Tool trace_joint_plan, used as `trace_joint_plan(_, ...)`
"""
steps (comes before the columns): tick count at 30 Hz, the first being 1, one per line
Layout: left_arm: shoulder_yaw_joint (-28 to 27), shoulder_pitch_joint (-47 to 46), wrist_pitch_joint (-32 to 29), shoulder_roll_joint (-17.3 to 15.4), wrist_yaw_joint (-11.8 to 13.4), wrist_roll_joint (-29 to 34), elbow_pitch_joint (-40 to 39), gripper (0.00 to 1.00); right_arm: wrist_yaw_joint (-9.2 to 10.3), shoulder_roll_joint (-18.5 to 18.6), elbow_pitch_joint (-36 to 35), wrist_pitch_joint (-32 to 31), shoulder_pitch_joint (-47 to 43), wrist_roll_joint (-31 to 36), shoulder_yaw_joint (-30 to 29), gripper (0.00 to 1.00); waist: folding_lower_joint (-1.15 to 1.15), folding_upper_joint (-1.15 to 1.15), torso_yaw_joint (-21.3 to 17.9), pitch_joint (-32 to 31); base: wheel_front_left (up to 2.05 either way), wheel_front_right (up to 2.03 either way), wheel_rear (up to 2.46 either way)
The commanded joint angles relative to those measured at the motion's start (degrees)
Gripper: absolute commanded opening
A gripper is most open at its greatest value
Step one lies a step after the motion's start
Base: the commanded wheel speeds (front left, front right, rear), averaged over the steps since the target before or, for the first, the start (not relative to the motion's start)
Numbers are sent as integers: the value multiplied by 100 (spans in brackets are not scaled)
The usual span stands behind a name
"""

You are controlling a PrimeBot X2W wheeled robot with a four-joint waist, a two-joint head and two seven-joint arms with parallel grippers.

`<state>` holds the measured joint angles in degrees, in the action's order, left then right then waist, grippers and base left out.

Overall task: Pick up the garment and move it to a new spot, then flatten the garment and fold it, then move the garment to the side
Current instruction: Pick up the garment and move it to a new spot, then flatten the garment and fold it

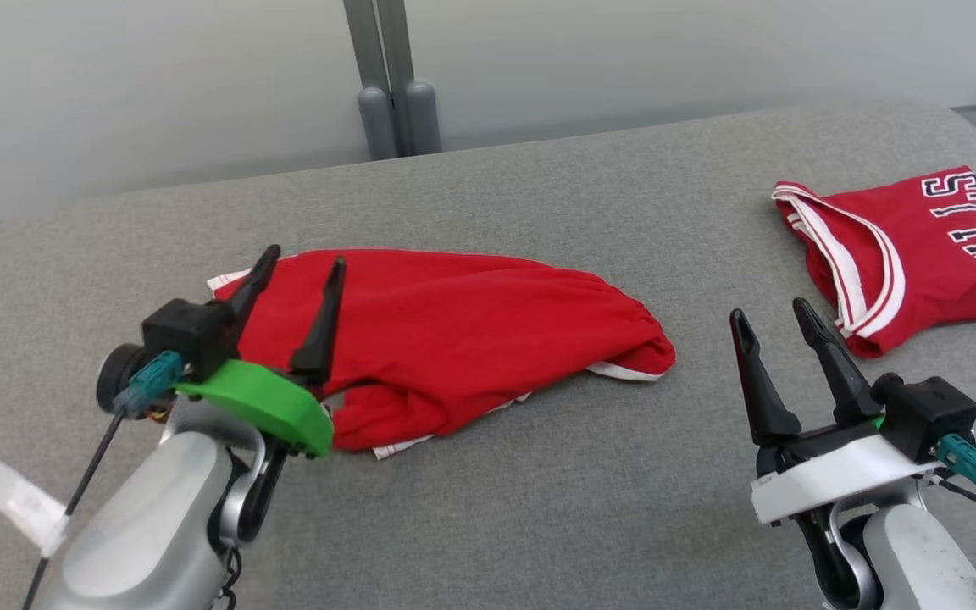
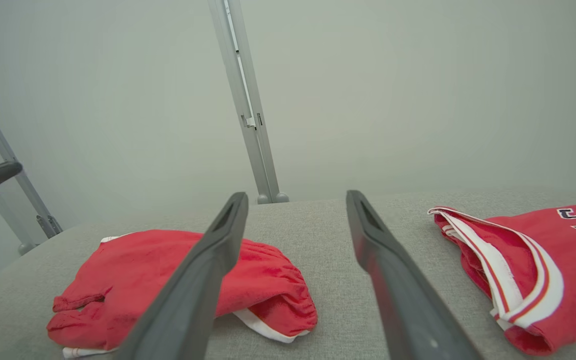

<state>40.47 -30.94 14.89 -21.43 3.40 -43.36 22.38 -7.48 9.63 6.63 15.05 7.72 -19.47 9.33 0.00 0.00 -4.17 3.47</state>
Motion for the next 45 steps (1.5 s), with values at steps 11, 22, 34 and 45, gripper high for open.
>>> trace_joint_plan(11, -1931, 2411, 29, -56, 875, 1349, -2052, 100, -3, -40, -70, 15, -389, 18, -143, 100, 0, 0, 321, -287, 0, 0, 0)
trace_joint_plan(22, -2939, 3644, 30, 827, 413, 2153, -2460, 100, -3, 34, -40, 15, -548, 9, -245, 100, 0, 0, 338, -342, 0, 0, 0)
trace_joint_plan(34, -3506, 3649, 30, 1410, -237, 2713, -2329, 100, -3, 71, 30, 15, -546, 52, -206, 100, 0, 0, 352, -362, 0, 0, 0)
trace_joint_plan(45, -3701, 3607, 29, 1666, -570, 2942, -2071, 100, -3, 79, 78, 15, -521, 33, -200, 100, 0, 0, 350, -375, 0, 0, 0)
